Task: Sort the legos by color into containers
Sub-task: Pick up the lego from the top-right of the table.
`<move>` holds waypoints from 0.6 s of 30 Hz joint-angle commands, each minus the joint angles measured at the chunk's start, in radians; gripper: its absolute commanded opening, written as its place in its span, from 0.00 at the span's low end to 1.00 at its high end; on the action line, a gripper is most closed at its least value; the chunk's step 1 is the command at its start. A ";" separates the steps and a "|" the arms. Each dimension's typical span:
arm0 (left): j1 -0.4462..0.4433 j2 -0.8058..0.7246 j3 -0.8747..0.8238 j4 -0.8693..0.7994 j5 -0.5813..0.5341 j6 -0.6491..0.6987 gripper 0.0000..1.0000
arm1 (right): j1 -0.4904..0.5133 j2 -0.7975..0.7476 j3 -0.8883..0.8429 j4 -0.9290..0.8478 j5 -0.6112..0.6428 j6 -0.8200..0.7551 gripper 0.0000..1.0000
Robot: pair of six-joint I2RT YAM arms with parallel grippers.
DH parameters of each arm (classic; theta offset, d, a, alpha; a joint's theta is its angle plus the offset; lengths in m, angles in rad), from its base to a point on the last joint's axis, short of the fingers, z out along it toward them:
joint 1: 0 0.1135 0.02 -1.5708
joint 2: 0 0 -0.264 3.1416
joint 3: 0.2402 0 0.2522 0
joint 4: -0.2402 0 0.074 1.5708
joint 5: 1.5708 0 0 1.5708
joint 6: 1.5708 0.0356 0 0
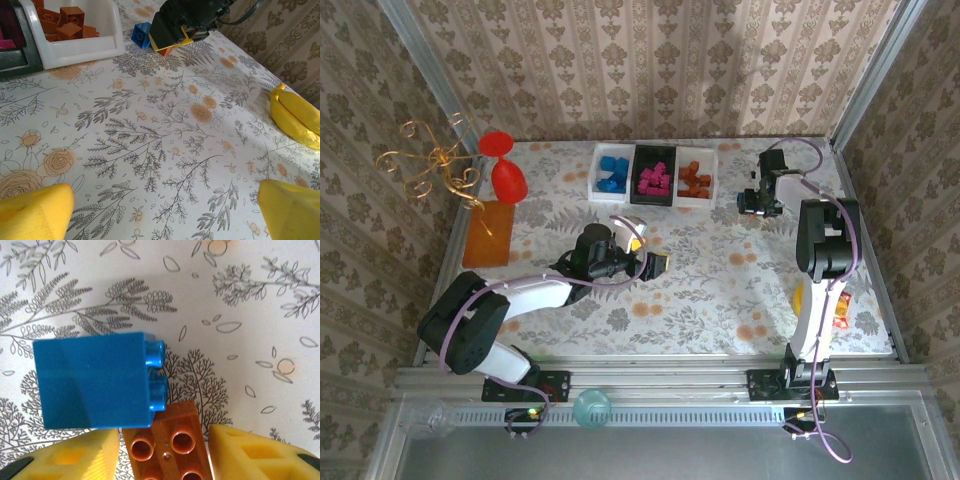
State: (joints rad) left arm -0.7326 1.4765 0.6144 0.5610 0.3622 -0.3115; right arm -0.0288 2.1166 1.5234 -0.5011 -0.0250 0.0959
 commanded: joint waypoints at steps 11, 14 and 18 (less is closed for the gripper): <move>0.004 -0.013 0.025 -0.010 -0.006 0.028 0.96 | 0.003 0.017 0.025 -0.061 -0.002 -0.033 0.31; 0.004 -0.011 0.025 -0.010 -0.008 0.028 0.96 | 0.003 -0.038 -0.010 -0.050 -0.014 -0.022 0.28; 0.004 -0.004 0.026 -0.009 -0.009 0.027 0.96 | 0.007 -0.173 -0.102 0.009 -0.077 0.023 0.27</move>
State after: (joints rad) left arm -0.7326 1.4765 0.6147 0.5602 0.3622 -0.3096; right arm -0.0280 2.0724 1.4719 -0.5034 -0.0387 0.0853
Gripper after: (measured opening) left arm 0.956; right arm 0.334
